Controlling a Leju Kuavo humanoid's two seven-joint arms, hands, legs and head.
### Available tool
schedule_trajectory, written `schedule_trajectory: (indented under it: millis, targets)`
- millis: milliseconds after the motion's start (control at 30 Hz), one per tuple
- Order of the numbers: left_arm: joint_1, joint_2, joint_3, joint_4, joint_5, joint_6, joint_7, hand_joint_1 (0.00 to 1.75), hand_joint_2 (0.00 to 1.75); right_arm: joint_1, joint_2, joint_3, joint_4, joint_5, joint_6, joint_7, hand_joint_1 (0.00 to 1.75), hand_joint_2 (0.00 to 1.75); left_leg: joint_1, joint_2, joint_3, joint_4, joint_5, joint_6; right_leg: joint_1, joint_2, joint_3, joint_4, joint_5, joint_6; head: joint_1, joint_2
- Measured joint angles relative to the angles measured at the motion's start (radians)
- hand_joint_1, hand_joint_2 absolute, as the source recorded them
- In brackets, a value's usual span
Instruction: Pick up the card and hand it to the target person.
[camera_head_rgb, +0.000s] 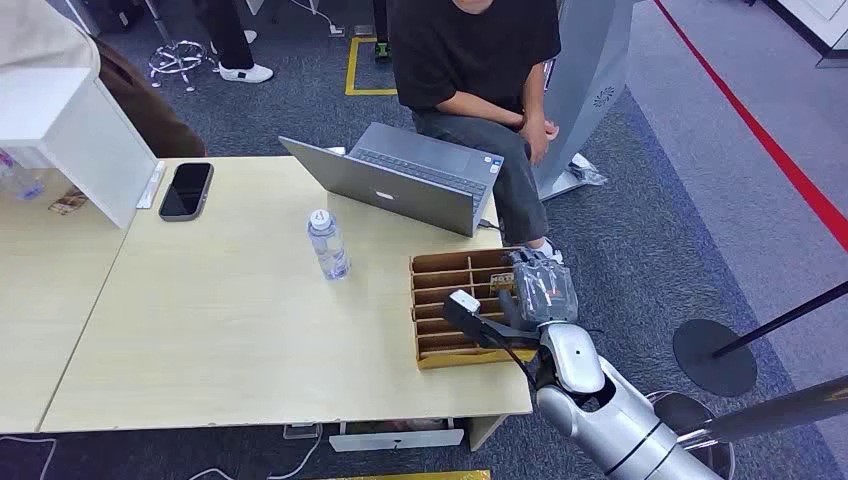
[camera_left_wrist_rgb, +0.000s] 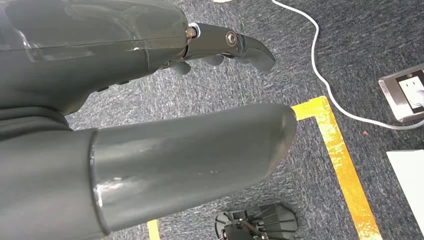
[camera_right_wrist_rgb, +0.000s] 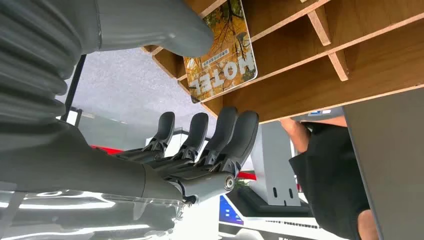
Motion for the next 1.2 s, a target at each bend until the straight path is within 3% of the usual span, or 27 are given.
schedule_trajectory:
  millis: [1200]
  targets:
    - [0.001, 0.000, 0.000, 0.000, 0.003, 0.005, 0.000, 0.00, 0.00, -0.003, 0.000, 0.001, 0.002, 0.001, 0.023, 0.019, 1.03, 1.75, 0.000, 0.000, 0.000, 0.000, 0.000, 0.000, 0.000, 0.000, 0.000, 0.000, 0.000, 0.000, 0.000, 0.000]
